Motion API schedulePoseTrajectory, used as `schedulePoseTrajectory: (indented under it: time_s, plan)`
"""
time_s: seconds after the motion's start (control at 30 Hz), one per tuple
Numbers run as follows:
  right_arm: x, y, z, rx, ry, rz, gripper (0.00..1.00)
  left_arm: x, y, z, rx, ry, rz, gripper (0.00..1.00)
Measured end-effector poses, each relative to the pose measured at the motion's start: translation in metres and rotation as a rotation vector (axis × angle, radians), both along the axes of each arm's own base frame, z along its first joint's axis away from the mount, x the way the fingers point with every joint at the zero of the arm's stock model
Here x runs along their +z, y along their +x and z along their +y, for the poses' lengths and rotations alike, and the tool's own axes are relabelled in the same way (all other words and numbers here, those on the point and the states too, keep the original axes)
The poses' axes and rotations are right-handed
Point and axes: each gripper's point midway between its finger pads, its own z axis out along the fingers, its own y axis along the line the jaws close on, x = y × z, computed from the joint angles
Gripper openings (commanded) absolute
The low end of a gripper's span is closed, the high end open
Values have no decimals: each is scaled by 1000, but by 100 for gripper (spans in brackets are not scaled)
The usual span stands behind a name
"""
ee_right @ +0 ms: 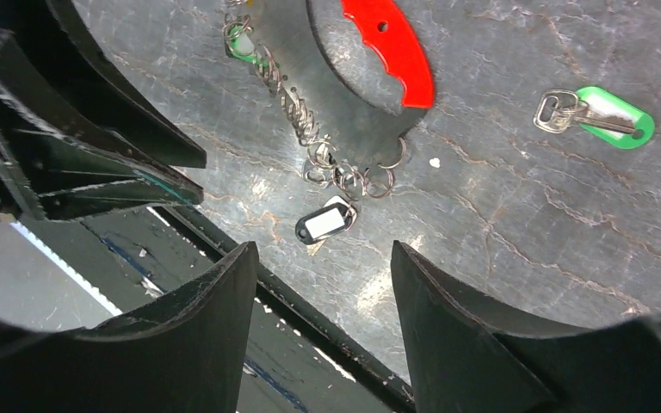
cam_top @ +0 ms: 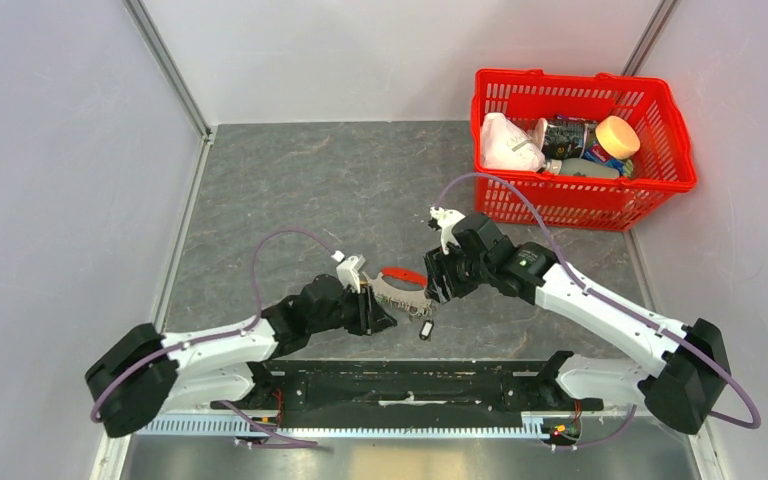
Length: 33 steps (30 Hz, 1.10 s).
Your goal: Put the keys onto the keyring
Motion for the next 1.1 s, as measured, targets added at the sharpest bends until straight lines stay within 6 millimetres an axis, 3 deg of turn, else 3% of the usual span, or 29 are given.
schedulePoseTrajectory:
  time_s: [0.17, 0.37, 0.57, 0.8, 1.1]
  plan:
    - [5, 2, -4, -26, 1, -21, 66, -19, 0, -11, 21, -29, 97, 49]
    - [21, -1, -10, -48, 48, -67, 66, -29, 3, -24, 47, -70, 167, 49]
    - [15, -9, -17, -52, 52, -65, 66, -48, 10, -34, 71, -55, 224, 49]
    - [17, -15, -23, -54, 74, -82, 67, -48, 24, -49, 88, -73, 222, 48]
    - [19, -15, -23, -55, 89, -93, 67, -50, 37, -49, 153, -65, 197, 47]
